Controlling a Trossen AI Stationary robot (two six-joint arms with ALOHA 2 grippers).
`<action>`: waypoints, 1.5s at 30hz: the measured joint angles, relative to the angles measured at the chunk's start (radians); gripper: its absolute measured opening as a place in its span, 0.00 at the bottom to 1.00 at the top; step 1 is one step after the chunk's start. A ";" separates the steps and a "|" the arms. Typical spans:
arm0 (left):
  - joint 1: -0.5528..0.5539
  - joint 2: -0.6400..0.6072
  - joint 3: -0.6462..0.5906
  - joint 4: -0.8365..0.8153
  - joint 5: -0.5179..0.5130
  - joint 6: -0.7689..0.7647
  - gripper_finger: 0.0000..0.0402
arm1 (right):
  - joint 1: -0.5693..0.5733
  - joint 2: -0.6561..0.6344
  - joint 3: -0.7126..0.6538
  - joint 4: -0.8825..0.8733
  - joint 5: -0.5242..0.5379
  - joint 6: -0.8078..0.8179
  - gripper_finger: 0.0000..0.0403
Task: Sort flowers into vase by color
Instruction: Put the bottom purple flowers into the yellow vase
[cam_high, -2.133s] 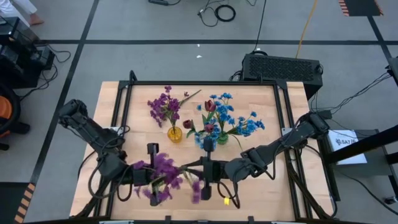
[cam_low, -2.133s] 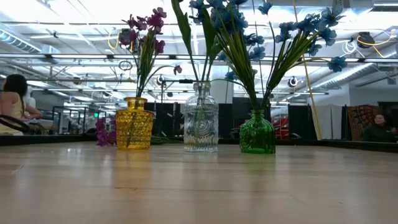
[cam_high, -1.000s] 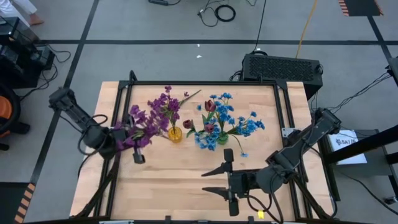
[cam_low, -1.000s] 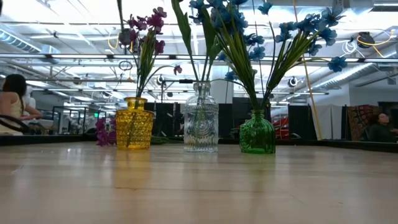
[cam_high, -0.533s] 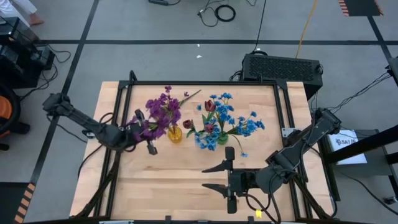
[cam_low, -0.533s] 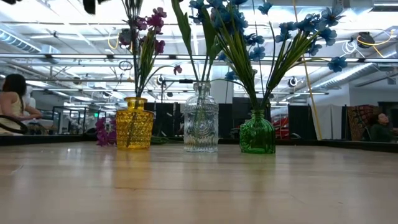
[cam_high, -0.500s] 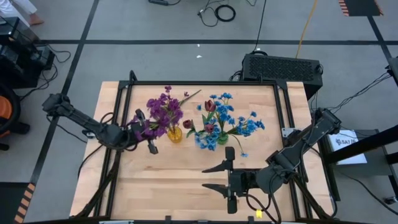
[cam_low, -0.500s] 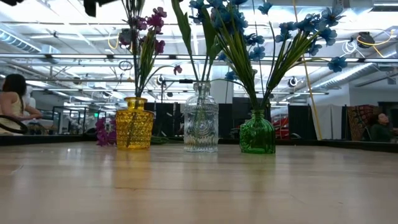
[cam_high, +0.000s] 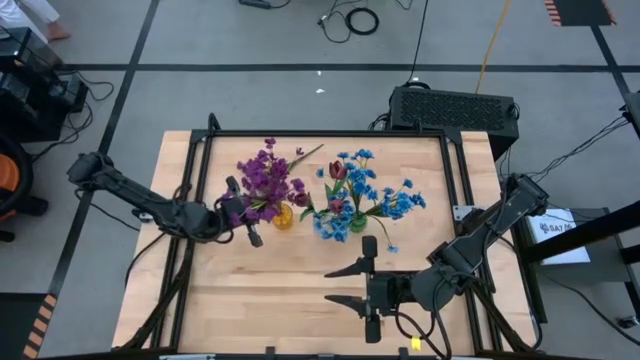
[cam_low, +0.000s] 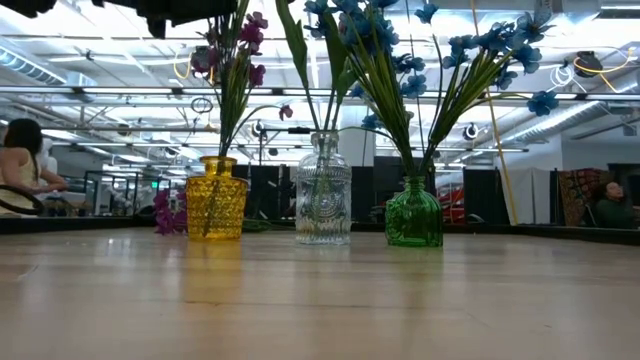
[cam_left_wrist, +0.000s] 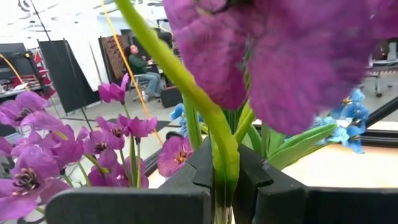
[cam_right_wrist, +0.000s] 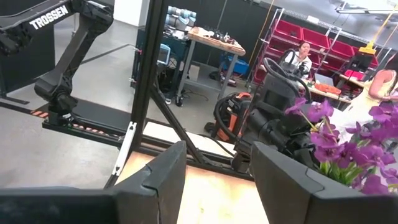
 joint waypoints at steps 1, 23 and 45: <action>0.002 0.004 0.000 0.000 0.000 -0.005 0.07 | 0.000 0.000 0.000 0.000 0.000 0.000 0.43; 0.008 0.108 0.000 -0.022 0.000 -0.012 0.29 | 0.000 0.000 0.000 0.000 0.000 0.000 0.43; -0.129 -0.173 0.066 -0.772 0.023 -0.385 0.65 | 0.018 0.000 0.000 -0.001 0.000 -0.003 0.43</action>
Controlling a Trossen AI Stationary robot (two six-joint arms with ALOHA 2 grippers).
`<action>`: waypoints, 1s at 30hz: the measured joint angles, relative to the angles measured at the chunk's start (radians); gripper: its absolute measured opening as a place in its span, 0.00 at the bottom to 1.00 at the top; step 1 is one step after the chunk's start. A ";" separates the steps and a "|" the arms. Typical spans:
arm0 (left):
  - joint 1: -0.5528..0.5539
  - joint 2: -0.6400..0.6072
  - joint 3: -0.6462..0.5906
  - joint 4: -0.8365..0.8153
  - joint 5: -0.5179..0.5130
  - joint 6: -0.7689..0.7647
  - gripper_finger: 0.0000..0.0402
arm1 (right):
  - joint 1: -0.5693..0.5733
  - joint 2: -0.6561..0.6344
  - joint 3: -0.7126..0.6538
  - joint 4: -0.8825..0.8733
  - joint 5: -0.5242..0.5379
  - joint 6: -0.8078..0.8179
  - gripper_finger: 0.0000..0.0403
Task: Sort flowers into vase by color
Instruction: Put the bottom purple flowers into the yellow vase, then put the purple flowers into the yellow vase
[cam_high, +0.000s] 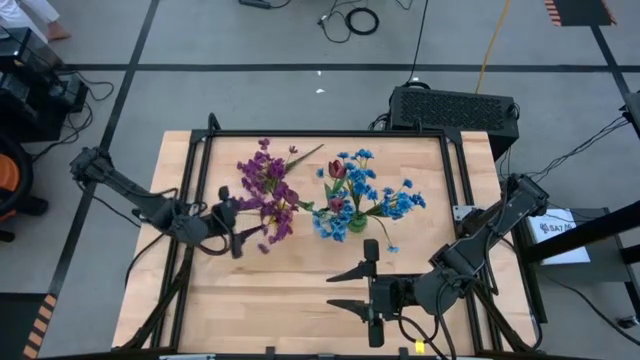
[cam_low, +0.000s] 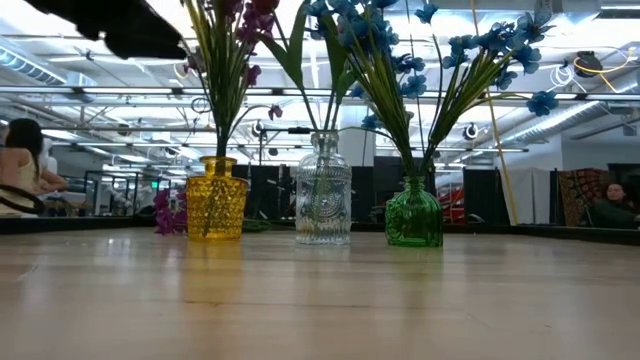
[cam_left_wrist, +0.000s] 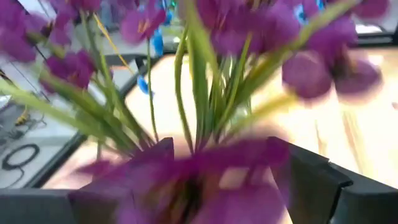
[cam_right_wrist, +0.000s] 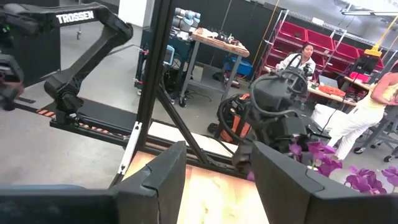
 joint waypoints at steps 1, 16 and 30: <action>-0.011 -0.021 0.002 -0.050 0.001 -0.018 0.65 | 0.000 0.000 0.000 0.000 0.000 0.000 0.43; 0.092 -0.095 0.006 -0.553 -0.111 -0.474 0.57 | 0.000 0.000 0.000 0.001 0.000 0.000 0.43; 0.458 -0.051 0.006 -0.479 -0.048 -0.339 0.47 | 0.000 0.000 0.000 0.001 0.001 -0.020 0.43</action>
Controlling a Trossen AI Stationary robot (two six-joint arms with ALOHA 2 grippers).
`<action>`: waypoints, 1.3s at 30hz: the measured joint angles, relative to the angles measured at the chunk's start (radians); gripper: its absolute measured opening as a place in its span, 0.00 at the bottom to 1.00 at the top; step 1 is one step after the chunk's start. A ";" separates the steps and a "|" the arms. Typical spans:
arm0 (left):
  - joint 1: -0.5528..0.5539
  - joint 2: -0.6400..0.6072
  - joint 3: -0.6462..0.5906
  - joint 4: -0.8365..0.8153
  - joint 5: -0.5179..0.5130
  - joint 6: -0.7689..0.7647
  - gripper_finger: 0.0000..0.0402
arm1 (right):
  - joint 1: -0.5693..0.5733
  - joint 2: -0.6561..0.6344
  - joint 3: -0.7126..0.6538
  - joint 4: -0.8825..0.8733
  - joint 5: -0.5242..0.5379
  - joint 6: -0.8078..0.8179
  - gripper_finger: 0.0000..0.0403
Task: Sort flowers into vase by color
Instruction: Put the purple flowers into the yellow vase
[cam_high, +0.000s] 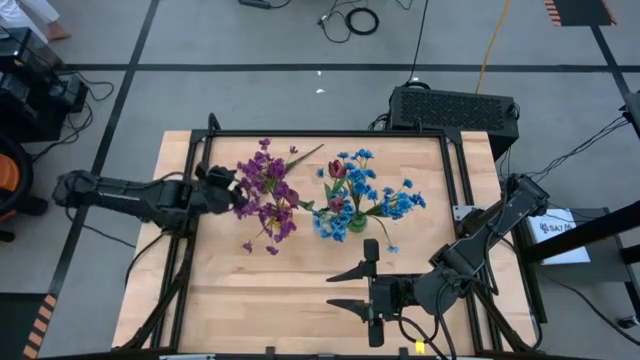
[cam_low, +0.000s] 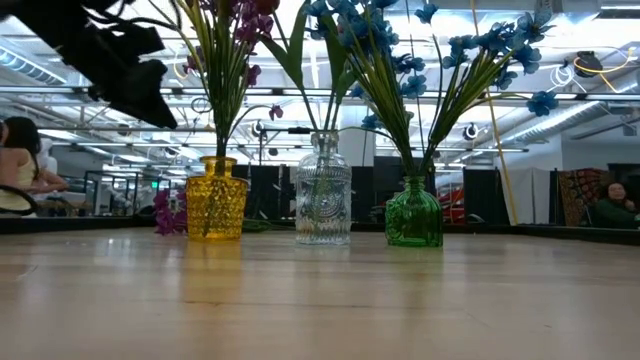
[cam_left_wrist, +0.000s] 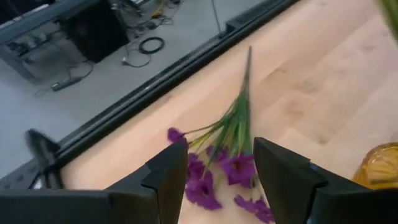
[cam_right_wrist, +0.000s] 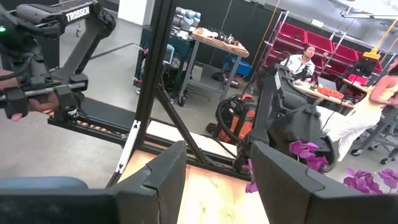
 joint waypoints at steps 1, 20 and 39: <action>0.032 0.000 0.000 0.033 0.037 0.049 0.47 | 0.000 0.000 0.000 0.000 0.000 -0.002 0.43; 0.521 0.002 -0.157 0.362 0.699 0.348 0.47 | 0.008 0.000 0.000 0.000 0.000 -0.022 0.43; 0.636 0.285 -0.118 0.534 0.840 0.462 0.61 | 0.008 0.000 0.000 -0.009 0.000 -0.028 0.43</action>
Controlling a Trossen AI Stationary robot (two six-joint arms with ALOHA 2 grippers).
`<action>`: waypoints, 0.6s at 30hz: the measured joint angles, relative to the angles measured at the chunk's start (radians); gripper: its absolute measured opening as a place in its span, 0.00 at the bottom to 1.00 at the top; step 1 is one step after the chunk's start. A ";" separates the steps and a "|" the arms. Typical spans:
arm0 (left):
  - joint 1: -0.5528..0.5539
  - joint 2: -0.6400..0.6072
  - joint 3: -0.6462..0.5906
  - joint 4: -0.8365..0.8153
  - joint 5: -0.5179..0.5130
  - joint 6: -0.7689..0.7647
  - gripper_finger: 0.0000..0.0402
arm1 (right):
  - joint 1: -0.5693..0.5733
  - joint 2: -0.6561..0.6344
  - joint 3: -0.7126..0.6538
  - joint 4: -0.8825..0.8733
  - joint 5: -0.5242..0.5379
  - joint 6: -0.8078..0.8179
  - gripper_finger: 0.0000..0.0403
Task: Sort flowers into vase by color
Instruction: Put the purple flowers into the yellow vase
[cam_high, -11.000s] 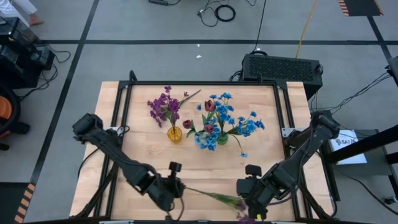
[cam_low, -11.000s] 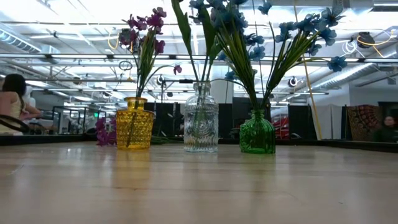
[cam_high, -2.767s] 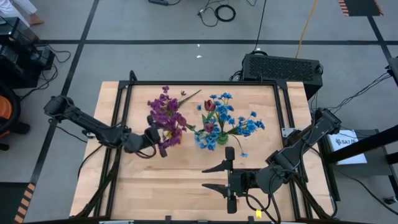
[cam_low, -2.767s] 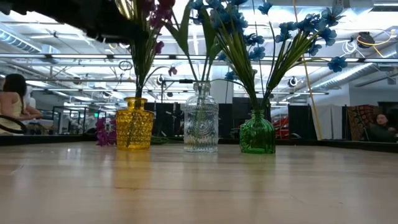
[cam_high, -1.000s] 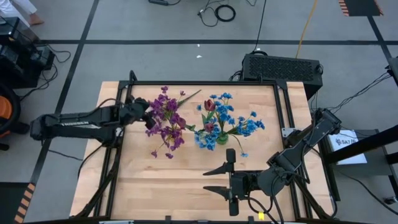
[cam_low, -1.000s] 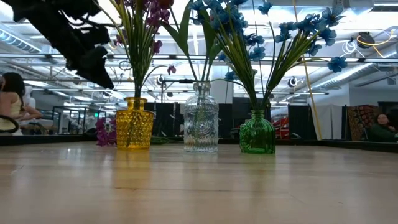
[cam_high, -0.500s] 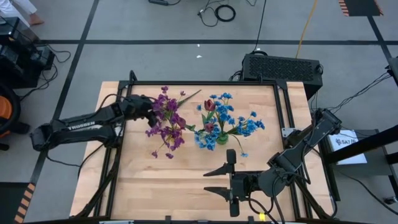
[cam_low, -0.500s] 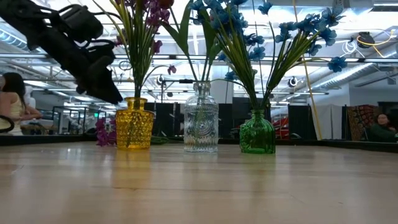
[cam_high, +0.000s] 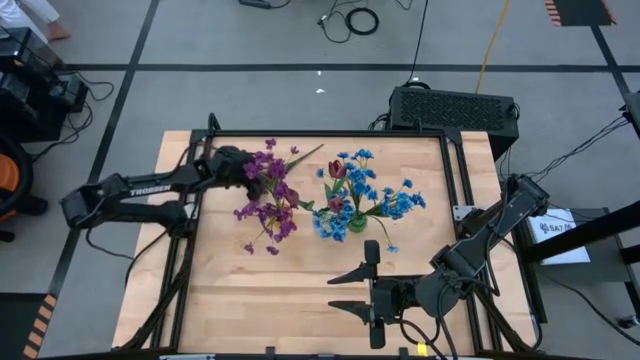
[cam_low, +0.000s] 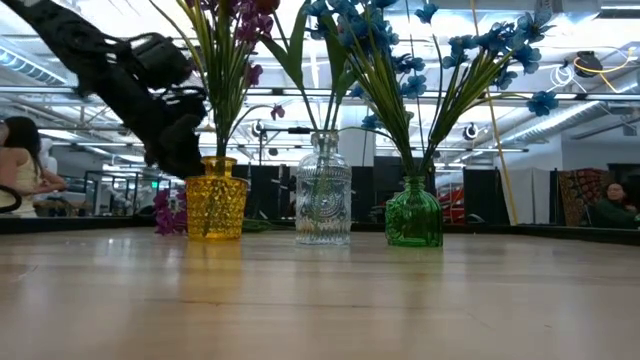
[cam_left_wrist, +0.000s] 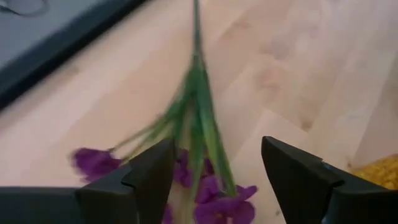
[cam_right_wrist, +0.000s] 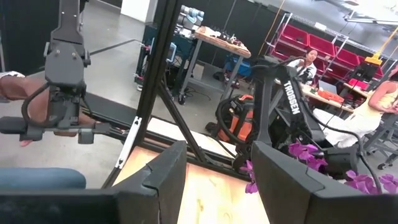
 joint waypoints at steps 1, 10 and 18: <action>0.001 0.024 0.006 0.001 0.017 0.001 0.62 | 0.000 0.000 0.000 -0.002 0.000 0.000 0.43; 0.001 0.209 0.010 0.090 -0.006 0.046 0.62 | 0.000 0.000 0.000 -0.007 0.000 0.005 0.43; 0.018 0.288 0.011 0.136 -0.015 0.054 0.56 | 0.000 0.000 0.000 -0.015 0.000 0.008 0.43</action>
